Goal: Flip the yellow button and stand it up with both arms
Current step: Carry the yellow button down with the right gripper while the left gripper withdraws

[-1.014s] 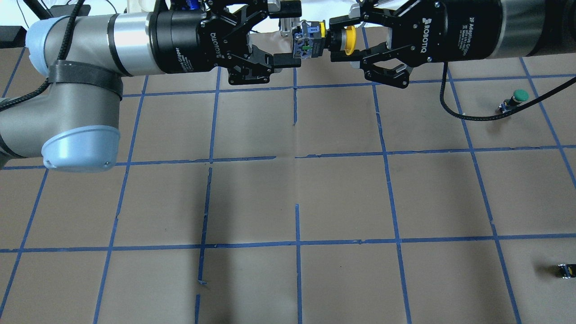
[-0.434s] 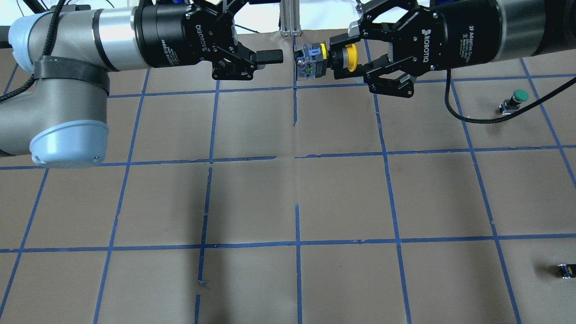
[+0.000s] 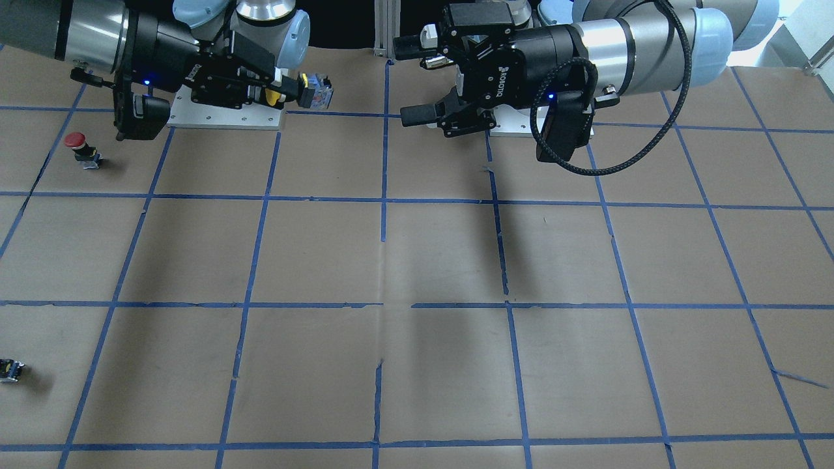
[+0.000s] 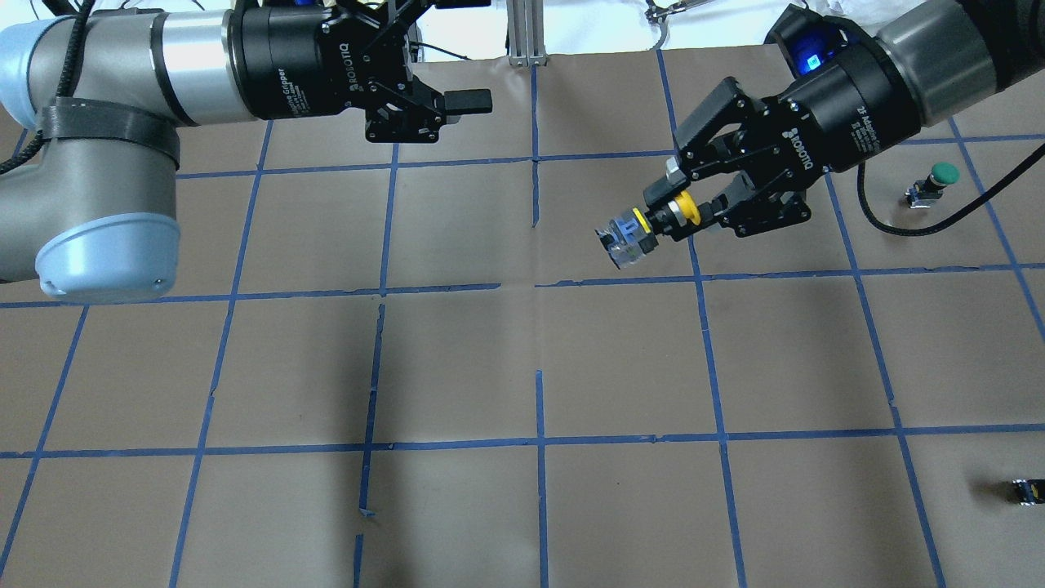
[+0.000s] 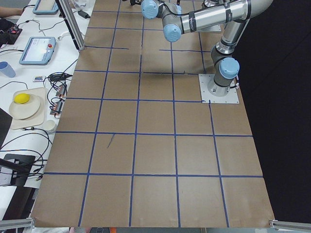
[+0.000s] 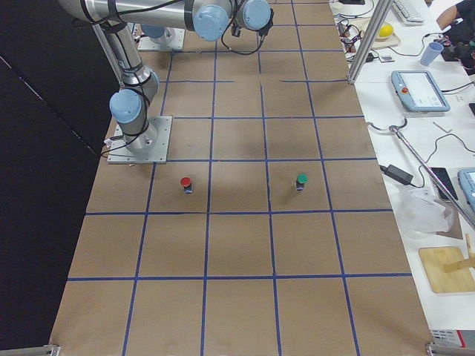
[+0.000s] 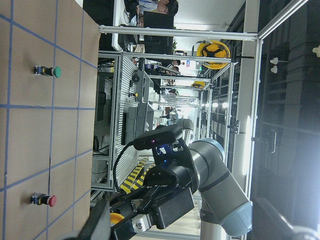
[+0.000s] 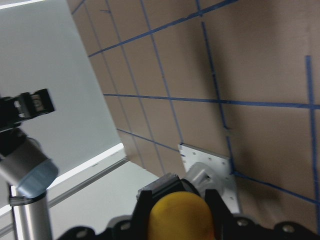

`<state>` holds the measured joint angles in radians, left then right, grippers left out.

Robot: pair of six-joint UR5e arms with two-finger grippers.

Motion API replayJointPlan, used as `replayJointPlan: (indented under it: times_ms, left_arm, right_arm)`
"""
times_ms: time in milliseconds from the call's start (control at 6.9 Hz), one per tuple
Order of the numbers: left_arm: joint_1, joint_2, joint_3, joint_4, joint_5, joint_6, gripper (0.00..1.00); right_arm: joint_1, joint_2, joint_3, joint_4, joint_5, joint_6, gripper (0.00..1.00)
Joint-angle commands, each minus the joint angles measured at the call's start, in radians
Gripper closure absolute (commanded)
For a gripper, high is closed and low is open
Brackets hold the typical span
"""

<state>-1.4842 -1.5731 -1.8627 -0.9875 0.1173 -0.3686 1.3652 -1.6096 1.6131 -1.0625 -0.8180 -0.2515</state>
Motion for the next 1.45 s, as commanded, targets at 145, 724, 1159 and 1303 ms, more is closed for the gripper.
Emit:
replayJointPlan:
  times_ms: [145, 724, 1159, 1303]
  left_arm:
    - [-0.007, -0.007, -0.001, -0.002, 0.282, 0.014, 0.00]
    - [-0.007, 0.002, 0.077, -0.020, 0.761, 0.003, 0.00]
    - [-0.048, -0.044, 0.094, -0.100, 1.212, 0.086, 0.00]
    - [-0.053, -0.032, 0.109, -0.185, 1.275, 0.101, 0.00]
  right_arm:
    - [-0.012, 0.013, 0.088, -0.309, -0.474, 0.357, 0.93]
    - [-0.102, 0.114, 0.195, -0.595, -0.718, 0.485, 1.00]
    - [-0.256, 0.207, 0.211, -0.753, -0.896, 0.367, 1.00]
    - [-0.296, 0.227, 0.232, -0.884, -0.911, 0.315, 1.00]
